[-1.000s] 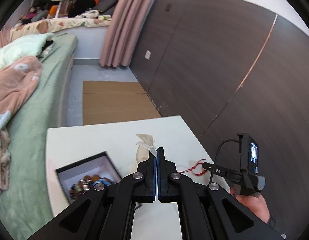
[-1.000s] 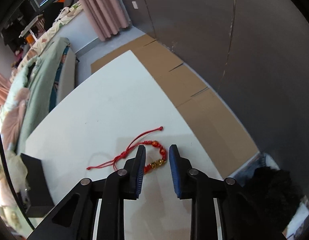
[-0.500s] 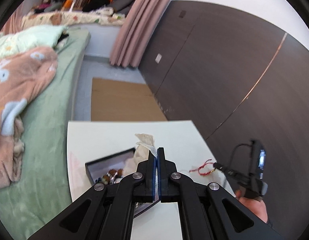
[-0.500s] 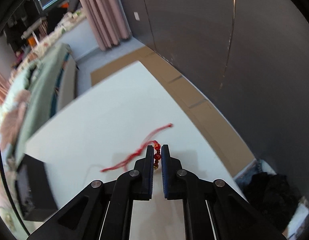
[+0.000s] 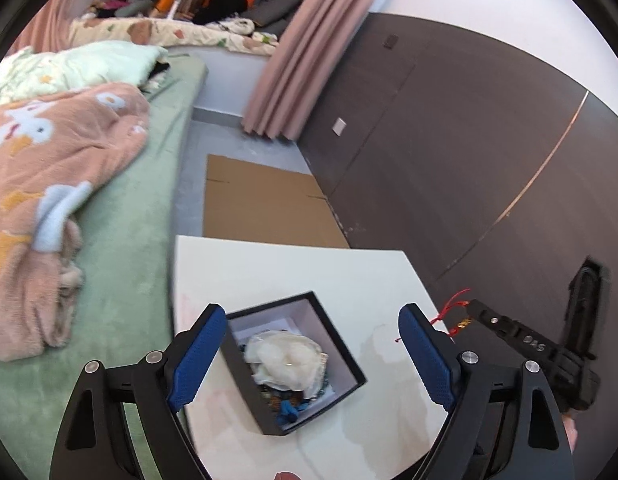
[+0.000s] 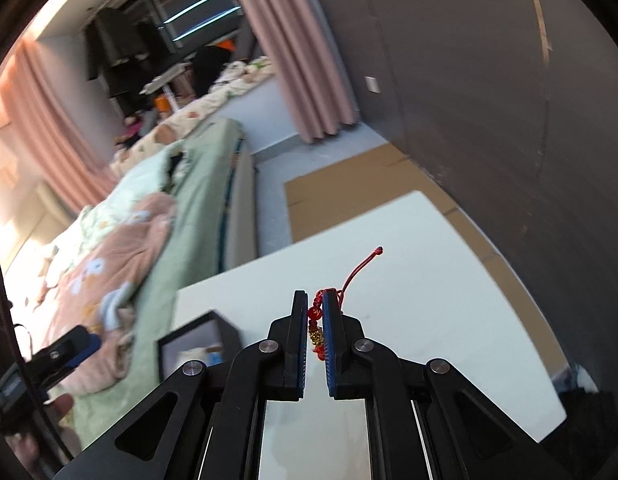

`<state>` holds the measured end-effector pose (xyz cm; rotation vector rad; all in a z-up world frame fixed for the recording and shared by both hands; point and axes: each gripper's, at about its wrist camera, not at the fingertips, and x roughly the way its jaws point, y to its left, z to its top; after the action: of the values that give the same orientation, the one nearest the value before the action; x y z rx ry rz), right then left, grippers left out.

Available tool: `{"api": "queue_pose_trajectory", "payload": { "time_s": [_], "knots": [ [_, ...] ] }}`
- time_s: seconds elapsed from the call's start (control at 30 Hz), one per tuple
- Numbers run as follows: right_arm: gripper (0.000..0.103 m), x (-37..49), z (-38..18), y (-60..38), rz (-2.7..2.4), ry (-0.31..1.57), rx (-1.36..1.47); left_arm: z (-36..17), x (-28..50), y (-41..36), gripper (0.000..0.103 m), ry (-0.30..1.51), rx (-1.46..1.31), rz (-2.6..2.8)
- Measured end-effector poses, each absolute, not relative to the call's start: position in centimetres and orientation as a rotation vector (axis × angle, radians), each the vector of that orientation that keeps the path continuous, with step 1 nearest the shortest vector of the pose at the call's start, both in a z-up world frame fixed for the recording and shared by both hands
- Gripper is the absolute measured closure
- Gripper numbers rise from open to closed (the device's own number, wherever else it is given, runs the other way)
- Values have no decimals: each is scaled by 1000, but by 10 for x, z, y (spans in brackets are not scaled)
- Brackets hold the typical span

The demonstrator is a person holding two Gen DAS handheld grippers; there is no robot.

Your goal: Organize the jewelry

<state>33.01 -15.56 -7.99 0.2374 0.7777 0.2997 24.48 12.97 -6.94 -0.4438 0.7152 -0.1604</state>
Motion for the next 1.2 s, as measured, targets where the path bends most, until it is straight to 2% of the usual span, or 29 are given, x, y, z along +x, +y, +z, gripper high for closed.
{"api": "queue_pose_trajectory", "payload": {
  "time_s": [0.4, 0.43, 0.47, 0.53, 0.67, 0.73, 0.8, 0.87, 1.0, 1.07, 1.2],
  "knots": [
    [94, 315, -49, -72, 599, 785, 259, -47, 216, 154, 15, 618, -423, -118],
    [89, 317, -53, -66, 637, 808, 269, -44, 214, 155, 15, 607, -419, -113],
    [73, 319, -57, -58, 654, 843, 259, -40, 211, 155, 15, 590, -414, -100],
    [55, 319, -61, -51, 624, 874, 212, -32, 205, 157, 15, 555, -411, -72],
    [38, 305, -48, -68, 587, 837, 180, -18, 195, 157, 15, 506, -425, -58],
    [37, 297, -39, -81, 567, 817, 182, -11, 190, 154, 15, 486, -427, -53],
    [31, 286, -25, -97, 541, 808, 174, -6, 186, 148, 15, 480, -418, -53],
    [15, 278, -12, -110, 508, 811, 162, -1, 183, 141, 15, 484, -407, -62],
    [12, 263, 14, -128, 520, 794, 128, 3, 177, 121, 15, 504, -358, -47],
    [6, 258, 16, -137, 520, 798, 117, 3, 177, 109, 15, 529, -350, -55],
    [6, 246, 6, -161, 519, 822, 136, 2, 169, 82, 15, 561, -265, -65]
  ]
}}
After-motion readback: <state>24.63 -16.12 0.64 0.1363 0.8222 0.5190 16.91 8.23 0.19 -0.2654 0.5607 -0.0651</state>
